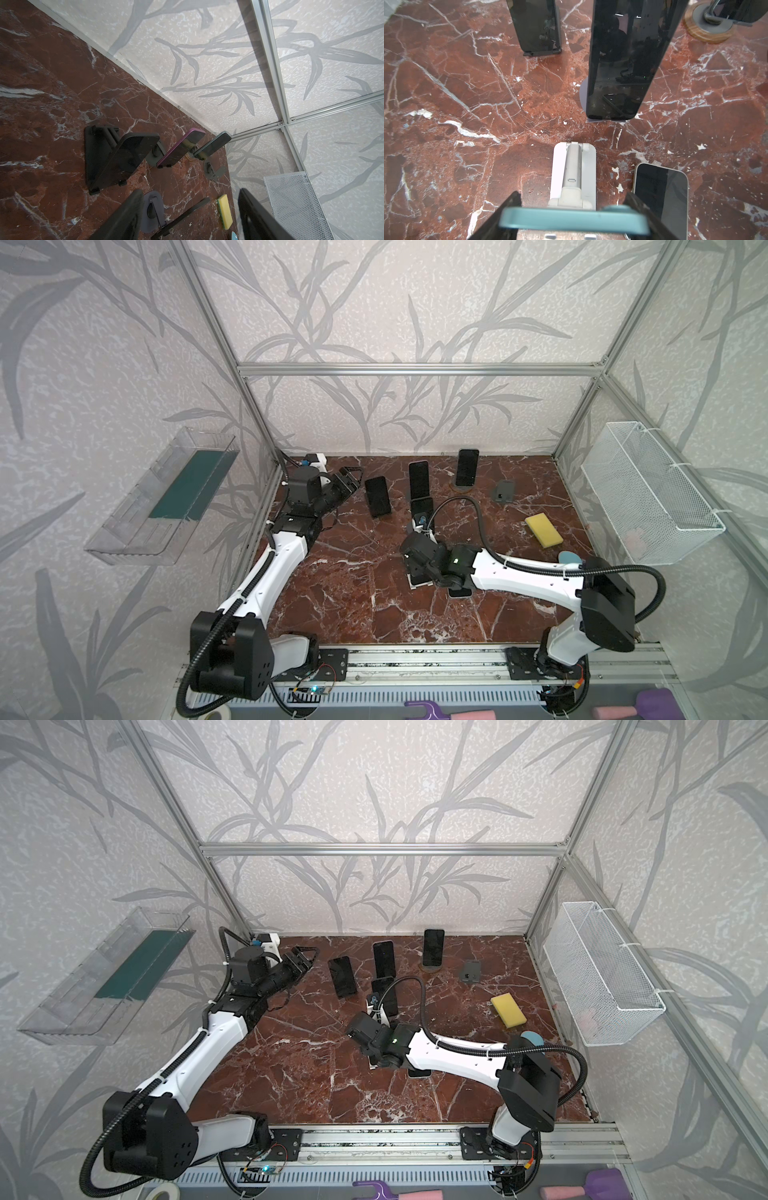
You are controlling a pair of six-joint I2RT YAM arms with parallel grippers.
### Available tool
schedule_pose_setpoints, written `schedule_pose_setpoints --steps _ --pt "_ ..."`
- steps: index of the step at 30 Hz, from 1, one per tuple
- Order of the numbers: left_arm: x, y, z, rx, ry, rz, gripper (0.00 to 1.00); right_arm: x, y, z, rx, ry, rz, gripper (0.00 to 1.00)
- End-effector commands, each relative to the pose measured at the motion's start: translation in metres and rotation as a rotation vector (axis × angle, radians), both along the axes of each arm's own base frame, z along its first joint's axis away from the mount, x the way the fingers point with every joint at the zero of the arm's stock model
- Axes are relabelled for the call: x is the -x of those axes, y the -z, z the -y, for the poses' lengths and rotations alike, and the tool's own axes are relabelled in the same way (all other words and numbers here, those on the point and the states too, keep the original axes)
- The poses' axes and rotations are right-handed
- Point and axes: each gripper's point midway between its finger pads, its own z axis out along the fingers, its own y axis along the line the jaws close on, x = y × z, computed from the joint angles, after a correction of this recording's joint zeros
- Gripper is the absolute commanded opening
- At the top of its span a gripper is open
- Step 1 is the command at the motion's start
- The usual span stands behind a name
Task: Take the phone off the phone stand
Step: 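Lift the teal-framed phone off the white stand with the right gripper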
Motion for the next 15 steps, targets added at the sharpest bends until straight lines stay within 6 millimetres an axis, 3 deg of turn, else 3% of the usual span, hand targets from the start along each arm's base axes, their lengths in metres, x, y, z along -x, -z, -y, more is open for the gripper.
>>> schedule_pose_setpoints --steps 1,8,15 --pt "0.002 -0.005 0.001 0.019 0.012 0.022 0.72 -0.004 -0.032 0.002 -0.058 -0.01 0.076 0.74" --pt "0.002 -0.005 0.002 0.025 0.015 0.023 0.72 0.0 -0.054 0.012 -0.052 -0.033 0.11 0.74" --pt "0.001 -0.005 0.006 0.051 0.027 0.023 0.72 0.005 -0.077 0.05 -0.008 0.006 0.157 0.74"
